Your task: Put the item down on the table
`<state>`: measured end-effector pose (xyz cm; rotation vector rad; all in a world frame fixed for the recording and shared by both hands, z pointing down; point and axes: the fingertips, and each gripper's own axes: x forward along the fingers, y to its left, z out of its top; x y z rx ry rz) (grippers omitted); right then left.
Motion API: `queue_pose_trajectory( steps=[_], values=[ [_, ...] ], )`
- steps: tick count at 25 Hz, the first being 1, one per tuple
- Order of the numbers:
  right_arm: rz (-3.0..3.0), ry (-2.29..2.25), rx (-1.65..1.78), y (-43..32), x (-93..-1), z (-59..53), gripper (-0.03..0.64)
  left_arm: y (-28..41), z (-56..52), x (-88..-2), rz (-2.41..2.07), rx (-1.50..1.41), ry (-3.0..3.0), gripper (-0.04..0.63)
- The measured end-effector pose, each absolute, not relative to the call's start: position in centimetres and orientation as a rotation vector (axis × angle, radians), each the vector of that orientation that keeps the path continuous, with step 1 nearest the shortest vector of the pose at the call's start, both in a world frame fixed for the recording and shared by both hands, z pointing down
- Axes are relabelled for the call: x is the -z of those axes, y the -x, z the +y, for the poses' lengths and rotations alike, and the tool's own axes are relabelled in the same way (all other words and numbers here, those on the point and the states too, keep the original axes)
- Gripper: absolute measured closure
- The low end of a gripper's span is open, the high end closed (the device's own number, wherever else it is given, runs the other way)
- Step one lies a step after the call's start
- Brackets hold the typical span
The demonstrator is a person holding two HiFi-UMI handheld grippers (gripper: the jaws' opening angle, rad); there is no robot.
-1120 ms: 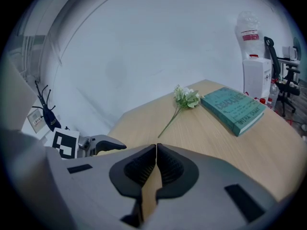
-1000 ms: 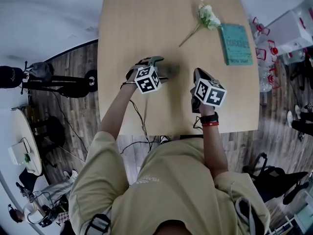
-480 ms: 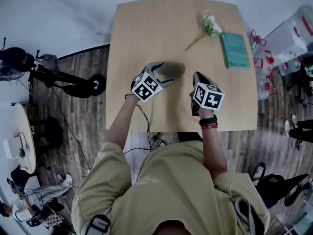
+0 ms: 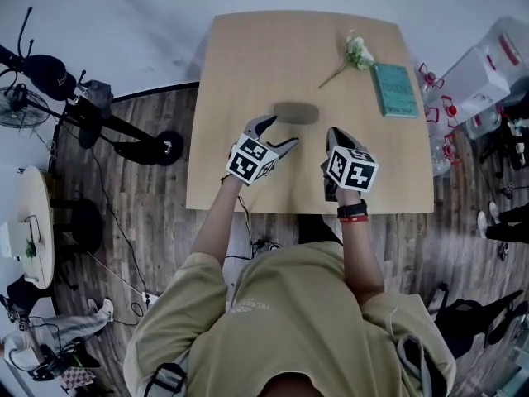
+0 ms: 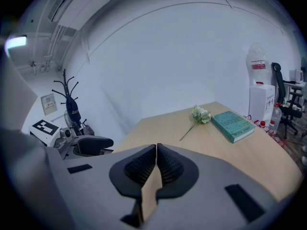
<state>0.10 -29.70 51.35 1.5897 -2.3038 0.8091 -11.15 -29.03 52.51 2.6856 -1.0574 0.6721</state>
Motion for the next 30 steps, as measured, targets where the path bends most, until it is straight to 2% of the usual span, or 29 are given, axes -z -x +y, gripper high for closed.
queue_pose_trajectory(
  steps=[3, 21, 30],
  values=[
    [-2.313, -1.593, -0.784, 0.1, -50.6, -27.3, 0.612, 11.8, -26.7, -51.7, -1.138, -0.592, -2.65, 0.334],
    [-2.346, -1.612, -0.665, 2.5, -48.9, -17.3, 0.606, 17.1, -16.4, -46.7, -1.461, -0.2, -2.475, 0.508],
    [-2.37, -1.7, -0.55, 2.2, -47.6, -14.6, 0.606, 19.3, -13.1, -45.9, -1.582, -0.121, -2.411, 0.541]
  ],
)
